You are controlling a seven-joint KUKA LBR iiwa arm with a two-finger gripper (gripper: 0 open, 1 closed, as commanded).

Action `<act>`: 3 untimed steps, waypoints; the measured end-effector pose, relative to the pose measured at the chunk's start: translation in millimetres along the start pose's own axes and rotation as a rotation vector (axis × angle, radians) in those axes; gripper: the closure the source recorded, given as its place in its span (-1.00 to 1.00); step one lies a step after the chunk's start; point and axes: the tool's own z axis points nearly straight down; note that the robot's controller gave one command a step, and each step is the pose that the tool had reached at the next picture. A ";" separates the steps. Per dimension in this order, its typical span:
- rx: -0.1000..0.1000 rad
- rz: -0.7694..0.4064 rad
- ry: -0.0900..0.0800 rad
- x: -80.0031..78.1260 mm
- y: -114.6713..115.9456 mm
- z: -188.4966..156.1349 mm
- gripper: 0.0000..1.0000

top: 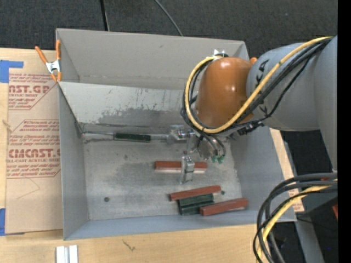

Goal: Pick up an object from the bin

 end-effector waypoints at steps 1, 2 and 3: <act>0.000 0.215 0.003 33.2 0.4 61.0 1.00; -0.001 0.216 0.002 32.9 0.4 61.0 -1.00; -0.001 0.216 0.000 32.2 0.1 59.9 1.00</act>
Offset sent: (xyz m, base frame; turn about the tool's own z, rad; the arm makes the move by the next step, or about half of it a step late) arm 0.0000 0.0000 0.0000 0.0000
